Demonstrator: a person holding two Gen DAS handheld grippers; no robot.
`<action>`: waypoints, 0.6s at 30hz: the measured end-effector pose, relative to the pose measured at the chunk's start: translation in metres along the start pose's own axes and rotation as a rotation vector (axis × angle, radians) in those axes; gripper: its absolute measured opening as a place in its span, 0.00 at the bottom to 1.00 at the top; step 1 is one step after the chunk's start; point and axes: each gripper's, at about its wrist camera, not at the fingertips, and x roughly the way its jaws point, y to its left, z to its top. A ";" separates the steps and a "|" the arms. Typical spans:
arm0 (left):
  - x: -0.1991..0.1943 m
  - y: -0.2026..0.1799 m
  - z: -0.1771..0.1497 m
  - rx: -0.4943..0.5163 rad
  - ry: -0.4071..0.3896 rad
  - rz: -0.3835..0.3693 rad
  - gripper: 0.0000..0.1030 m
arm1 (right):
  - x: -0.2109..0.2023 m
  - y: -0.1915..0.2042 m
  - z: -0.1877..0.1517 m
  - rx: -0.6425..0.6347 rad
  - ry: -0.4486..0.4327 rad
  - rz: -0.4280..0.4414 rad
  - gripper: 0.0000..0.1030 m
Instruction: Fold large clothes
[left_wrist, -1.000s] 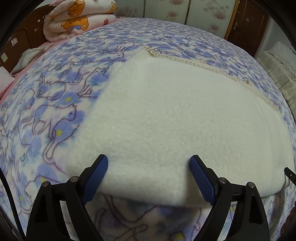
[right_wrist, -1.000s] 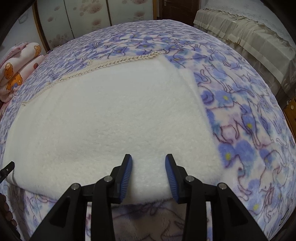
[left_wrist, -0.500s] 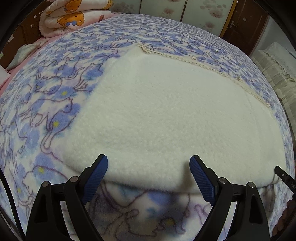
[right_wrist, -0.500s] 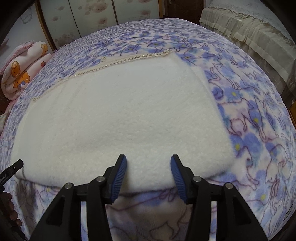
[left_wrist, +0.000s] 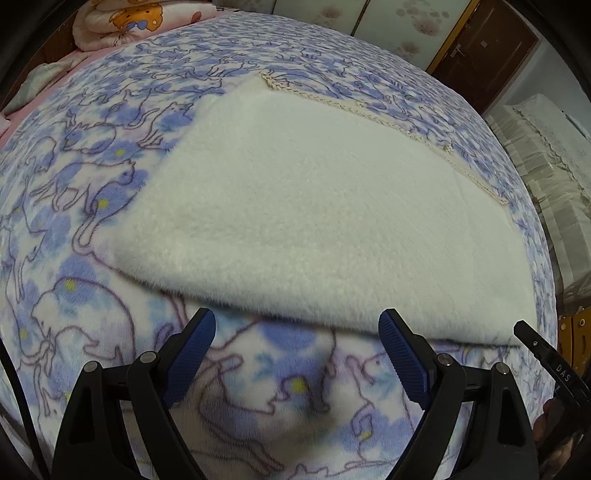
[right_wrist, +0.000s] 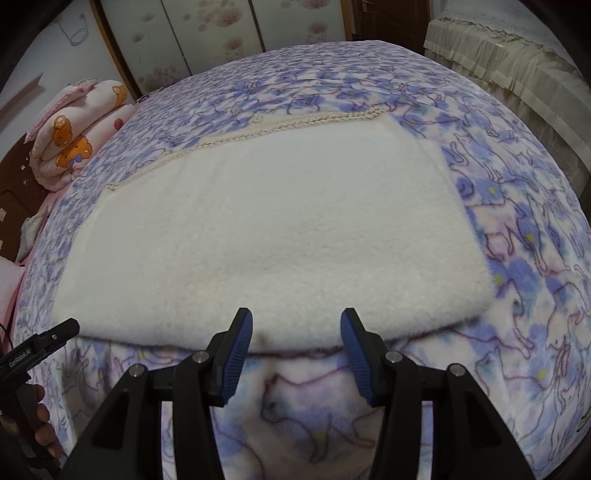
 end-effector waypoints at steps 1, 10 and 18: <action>-0.002 0.001 -0.003 -0.001 0.004 -0.004 0.86 | -0.002 0.002 -0.001 -0.006 -0.004 0.003 0.48; 0.009 0.013 -0.021 -0.059 0.046 -0.093 0.86 | -0.007 0.022 -0.011 -0.063 -0.033 0.037 0.48; 0.037 0.031 -0.019 -0.168 -0.031 -0.176 0.86 | 0.006 0.038 -0.013 -0.111 -0.044 0.054 0.48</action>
